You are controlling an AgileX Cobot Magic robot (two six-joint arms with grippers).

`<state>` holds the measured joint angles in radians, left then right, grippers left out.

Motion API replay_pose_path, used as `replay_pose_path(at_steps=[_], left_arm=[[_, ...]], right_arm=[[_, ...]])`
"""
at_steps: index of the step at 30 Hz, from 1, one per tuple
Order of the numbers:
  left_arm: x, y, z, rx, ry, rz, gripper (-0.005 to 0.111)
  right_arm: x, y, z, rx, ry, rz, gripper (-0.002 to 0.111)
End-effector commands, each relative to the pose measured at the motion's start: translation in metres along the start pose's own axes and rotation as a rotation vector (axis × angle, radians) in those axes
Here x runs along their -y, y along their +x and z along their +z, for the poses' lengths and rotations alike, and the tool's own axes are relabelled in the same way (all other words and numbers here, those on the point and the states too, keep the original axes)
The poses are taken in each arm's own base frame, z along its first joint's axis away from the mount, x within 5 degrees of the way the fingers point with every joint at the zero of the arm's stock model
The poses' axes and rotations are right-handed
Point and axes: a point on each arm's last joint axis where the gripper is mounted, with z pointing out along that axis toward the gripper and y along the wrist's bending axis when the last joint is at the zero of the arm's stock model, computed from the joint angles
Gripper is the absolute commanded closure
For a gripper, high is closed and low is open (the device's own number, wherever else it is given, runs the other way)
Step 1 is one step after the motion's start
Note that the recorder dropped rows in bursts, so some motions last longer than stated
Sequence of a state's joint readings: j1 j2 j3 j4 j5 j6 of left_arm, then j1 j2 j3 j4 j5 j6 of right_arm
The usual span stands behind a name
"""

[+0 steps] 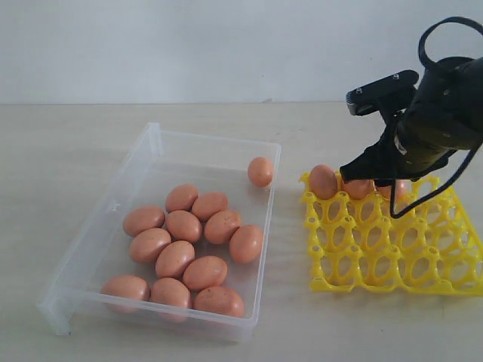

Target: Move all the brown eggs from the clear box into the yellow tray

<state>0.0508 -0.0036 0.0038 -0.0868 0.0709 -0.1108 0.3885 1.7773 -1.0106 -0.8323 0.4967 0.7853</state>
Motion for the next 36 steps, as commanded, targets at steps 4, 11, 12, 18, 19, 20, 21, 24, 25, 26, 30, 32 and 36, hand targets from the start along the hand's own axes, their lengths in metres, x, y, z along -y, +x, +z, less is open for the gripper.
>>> replay_pose_path(at_steps=[4,11,12,18,19,20,21,24,25,26,30,32,36], left_arm=[[0.0,-0.001,0.0,0.001,0.004,-0.002,0.103],[0.0,-0.001,0.0,0.001,0.004,-0.002,0.103],[0.0,-0.001,0.0,0.001,0.004,-0.002,0.103],[0.0,-0.001,0.0,0.001,0.004,-0.002,0.103],[0.0,-0.001,0.0,0.001,0.004,-0.002,0.103],[0.0,-0.001,0.0,0.001,0.004,-0.002,0.103],[0.0,-0.001,0.0,0.001,0.004,-0.002,0.103],[0.0,-0.001,0.0,0.001,0.004,-0.002,0.103],[0.0,-0.001,0.0,0.001,0.004,-0.002,0.103],[0.0,-0.001,0.0,0.001,0.004,-0.002,0.103],[0.0,-0.001,0.0,0.001,0.004,-0.002,0.103],[0.0,-0.001,0.0,0.001,0.004,-0.002,0.103],[0.0,-0.001,0.0,0.001,0.004,-0.002,0.103]], right_arm=[[0.001,-0.011,0.008,-0.05,0.041,0.002,0.064],[0.0,-0.007,0.012,-0.096,0.054,-0.089,0.064],[0.0,-0.009,0.011,-0.08,0.047,-0.091,0.064],[0.0,-0.019,-0.001,0.017,-0.004,-0.064,0.064],[0.001,-0.02,-0.003,0.017,0.0,-0.062,0.064],[0.002,-0.019,-0.004,0.005,0.012,-0.061,0.064],[0.004,-0.017,-0.004,-0.016,0.031,-0.065,0.064],[0.01,-0.01,-0.005,-0.099,0.093,-0.105,0.068],[0.013,-0.007,-0.005,-0.135,0.12,-0.118,0.074],[0.014,-0.005,-0.006,-0.157,0.135,-0.127,0.083],[0.017,0.0,-0.007,-0.215,0.158,-0.153,0.108],[0.015,0.003,-0.007,-0.247,0.128,-0.159,0.108],[0.005,0.009,-0.008,-0.3,0.012,-0.186,0.108]])
